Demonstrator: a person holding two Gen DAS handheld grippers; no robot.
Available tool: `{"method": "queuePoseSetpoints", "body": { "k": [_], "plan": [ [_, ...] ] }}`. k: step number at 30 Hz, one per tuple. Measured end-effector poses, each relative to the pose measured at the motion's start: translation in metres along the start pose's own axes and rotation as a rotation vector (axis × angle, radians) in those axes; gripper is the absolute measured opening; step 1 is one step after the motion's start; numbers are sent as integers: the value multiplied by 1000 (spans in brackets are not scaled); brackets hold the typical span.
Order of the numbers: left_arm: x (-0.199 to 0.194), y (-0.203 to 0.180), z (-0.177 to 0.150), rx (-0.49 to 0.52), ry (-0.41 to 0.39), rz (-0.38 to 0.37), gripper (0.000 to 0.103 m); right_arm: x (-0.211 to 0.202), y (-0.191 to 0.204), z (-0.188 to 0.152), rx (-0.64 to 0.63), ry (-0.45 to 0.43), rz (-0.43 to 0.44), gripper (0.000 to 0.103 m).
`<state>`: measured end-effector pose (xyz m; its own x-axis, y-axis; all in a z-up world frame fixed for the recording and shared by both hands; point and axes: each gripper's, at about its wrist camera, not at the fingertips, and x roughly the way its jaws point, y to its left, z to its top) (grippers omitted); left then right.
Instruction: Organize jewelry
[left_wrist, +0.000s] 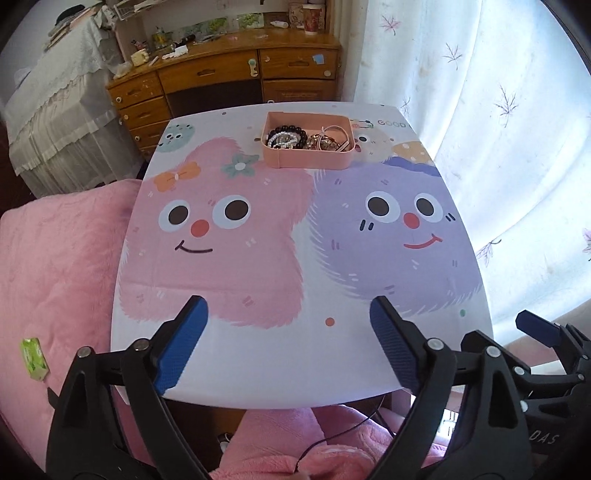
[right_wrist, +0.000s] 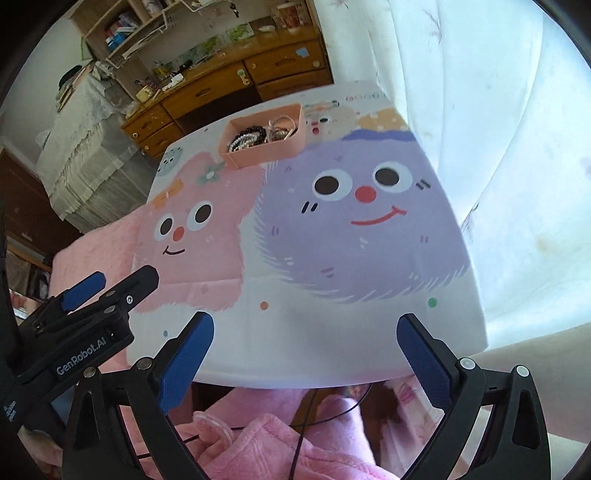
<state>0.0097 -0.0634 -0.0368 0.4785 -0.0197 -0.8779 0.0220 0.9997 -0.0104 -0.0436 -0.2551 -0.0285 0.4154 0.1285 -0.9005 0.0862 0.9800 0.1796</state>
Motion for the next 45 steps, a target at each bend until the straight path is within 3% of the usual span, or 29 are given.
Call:
{"method": "queuePoseSetpoints", "body": {
  "k": [3, 11, 24, 45],
  "plan": [
    [-7, 5, -15, -55, 0, 20, 102, -16, 1, -7, -8, -44, -16, 102],
    [-25, 13, -23, -66, -72, 30, 102, -28, 5, -3, -32, -92, 4, 102],
    [-28, 28, -20, -108, -83, 33, 102, -39, 34, 2, -110, -158, -8, 103],
    [-34, 19, -22, -90, -108, 59, 102, -35, 19, 1, -92, -149, -5, 103]
  ]
}}
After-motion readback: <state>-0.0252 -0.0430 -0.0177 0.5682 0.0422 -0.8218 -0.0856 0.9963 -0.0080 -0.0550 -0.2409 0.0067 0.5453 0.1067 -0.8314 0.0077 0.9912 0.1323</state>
